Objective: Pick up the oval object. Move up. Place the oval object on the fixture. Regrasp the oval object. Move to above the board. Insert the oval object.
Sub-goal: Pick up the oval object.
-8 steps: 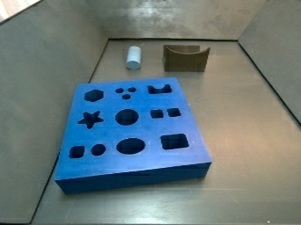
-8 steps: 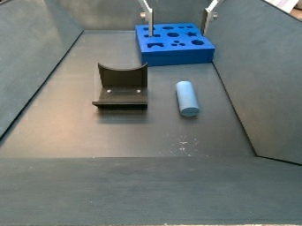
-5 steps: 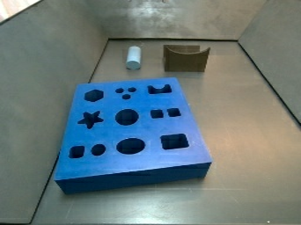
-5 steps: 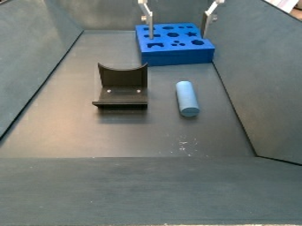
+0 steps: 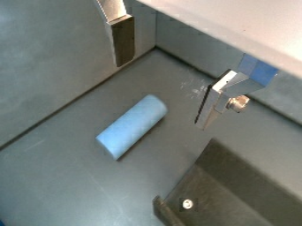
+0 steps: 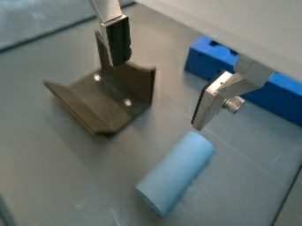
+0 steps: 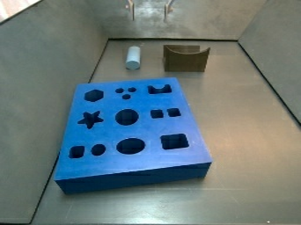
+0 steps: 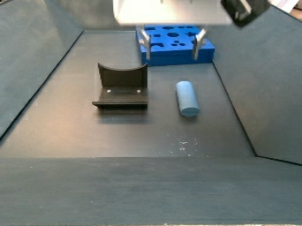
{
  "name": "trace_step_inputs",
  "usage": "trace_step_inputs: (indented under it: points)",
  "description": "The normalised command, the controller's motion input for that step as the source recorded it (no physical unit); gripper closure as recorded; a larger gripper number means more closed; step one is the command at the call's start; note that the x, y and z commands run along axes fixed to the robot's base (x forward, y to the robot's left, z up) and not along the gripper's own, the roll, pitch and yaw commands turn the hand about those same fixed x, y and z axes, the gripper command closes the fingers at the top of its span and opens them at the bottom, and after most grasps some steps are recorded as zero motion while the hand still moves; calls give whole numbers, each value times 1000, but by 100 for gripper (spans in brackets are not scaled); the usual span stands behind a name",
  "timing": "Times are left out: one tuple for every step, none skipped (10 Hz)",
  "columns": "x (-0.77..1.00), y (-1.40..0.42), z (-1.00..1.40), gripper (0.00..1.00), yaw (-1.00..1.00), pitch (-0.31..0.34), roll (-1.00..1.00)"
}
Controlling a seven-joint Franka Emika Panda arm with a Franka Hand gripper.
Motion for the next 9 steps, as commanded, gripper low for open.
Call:
trace_step_inputs:
  points:
    - [0, -120, -331, 0, 0, -201, 0]
    - [0, 0, 0, 0, 0, -17, 0]
    - [-163, -40, -611, 0, 0, -83, 114]
    - [-14, 71, -1000, 0, 60, -107, 34]
    - [-60, 166, -1000, 0, 80, -71, 39]
    - [-97, 43, -1000, 0, 43, -87, 81]
    - [-26, 51, -491, 0, 23, -190, 0]
    - [0, 106, -31, 0, 0, 0, -1]
    - [-343, 520, -449, 0, 0, -19, 0]
